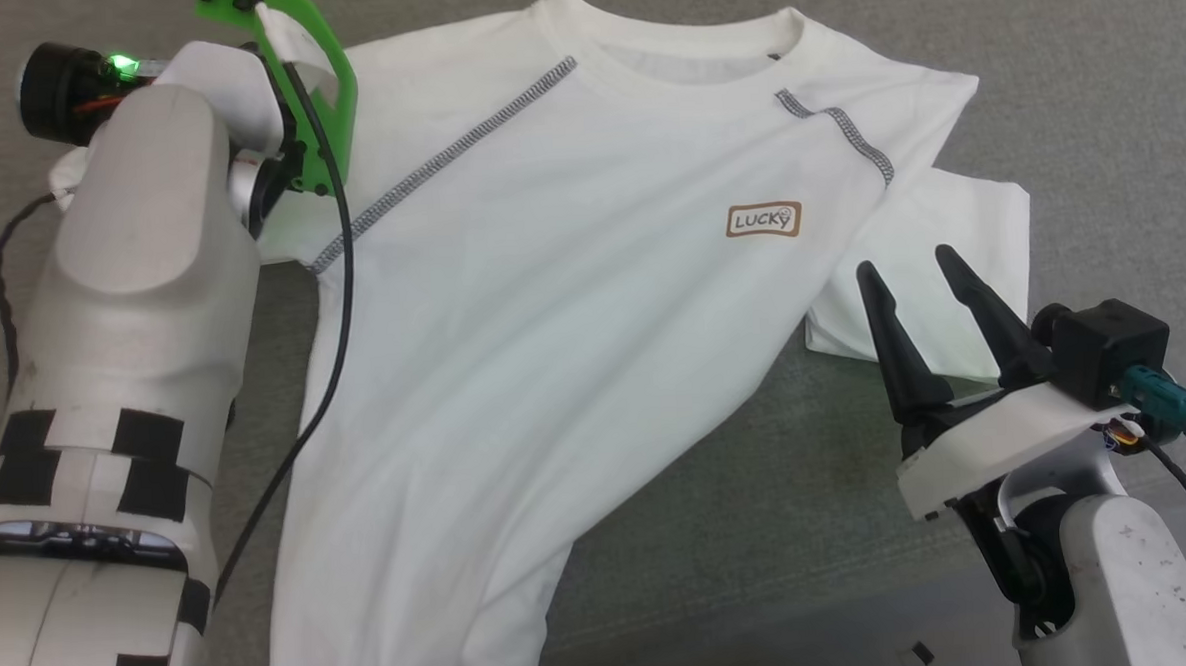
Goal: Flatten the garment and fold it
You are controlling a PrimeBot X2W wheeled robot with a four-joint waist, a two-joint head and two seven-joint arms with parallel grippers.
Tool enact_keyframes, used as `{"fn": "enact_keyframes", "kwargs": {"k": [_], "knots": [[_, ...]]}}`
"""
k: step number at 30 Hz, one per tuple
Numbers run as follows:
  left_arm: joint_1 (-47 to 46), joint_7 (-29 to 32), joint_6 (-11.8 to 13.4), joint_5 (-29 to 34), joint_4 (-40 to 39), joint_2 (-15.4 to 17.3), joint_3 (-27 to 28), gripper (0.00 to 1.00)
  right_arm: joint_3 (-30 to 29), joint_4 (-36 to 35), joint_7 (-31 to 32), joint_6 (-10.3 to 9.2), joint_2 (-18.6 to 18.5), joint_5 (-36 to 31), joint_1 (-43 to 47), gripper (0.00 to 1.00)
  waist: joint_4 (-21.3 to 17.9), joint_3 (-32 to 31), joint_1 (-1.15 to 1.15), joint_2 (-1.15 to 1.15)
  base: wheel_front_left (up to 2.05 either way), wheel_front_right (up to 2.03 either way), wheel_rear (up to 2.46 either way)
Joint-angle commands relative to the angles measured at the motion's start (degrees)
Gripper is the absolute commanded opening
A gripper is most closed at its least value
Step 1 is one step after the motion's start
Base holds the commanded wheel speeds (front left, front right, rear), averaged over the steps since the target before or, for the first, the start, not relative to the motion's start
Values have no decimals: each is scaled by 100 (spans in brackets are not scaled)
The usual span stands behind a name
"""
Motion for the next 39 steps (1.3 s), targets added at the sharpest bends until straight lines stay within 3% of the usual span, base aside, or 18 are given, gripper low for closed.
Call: {"fn": "enact_keyframes", "kwargs": {"k": [1, 7, 12, 18, 23, 24, 25, 32, 39], "knots": [[-158, 132, -35, -19, 52, 71, -55, 100, 36, 24, -69, -10, 10, 59, -116, 100, -306, 344, 0, 0, 0, 0, 0], [-318, 836, -66, -16, 257, 200, -272, 100, 158, 40, -169, -10, 10, 142, -228, 100, -401, 487, 0, 0, 0, 0, 0], [-236, 1865, -85, -371, 430, 83, -320, 100, 108, -19, -207, -10, 10, 147, -241, 100, -375, 539, 0, 0, 0, 0, 0], [-10, 2683, -91, -810, 164, 57, -547, 100, 14, -60, -196, -10, 10, 122, -227, 100, -303, 528, 0, 0, 0, 0, 0], [143, 2748, -92, -879, -270, 280, -677, 100, 77, -88, -183, -10, 10, 144, -253, 100, -314, 538, 0, 0, 0, 0, 0], [194, 2723, -92, -877, -363, 347, -694, 22, 100, -88, -183, -10, 10, 145, -263, 100, -328, 545, 0, 0, 0, 0, 0], [221, 2723, -92, -881, -404, 377, -707, 0, 109, -87, -183, -10, 10, 148, -267, 100, -333, 547, 0, 0, 0, 0, 0], [465, 2451, -75, -973, -945, 554, -687, 0, 9, -106, -161, -10, 10, 97, -263, 100, -163, 431, 0, 0, 0, 0, 0], [1004, 1170, -61, -1080, -1644, 905, -445, 0, -218, -199, -77, -10, 10, -126, -407, 100, 244, 9, 0, 0, 0, 0, 0]]}}
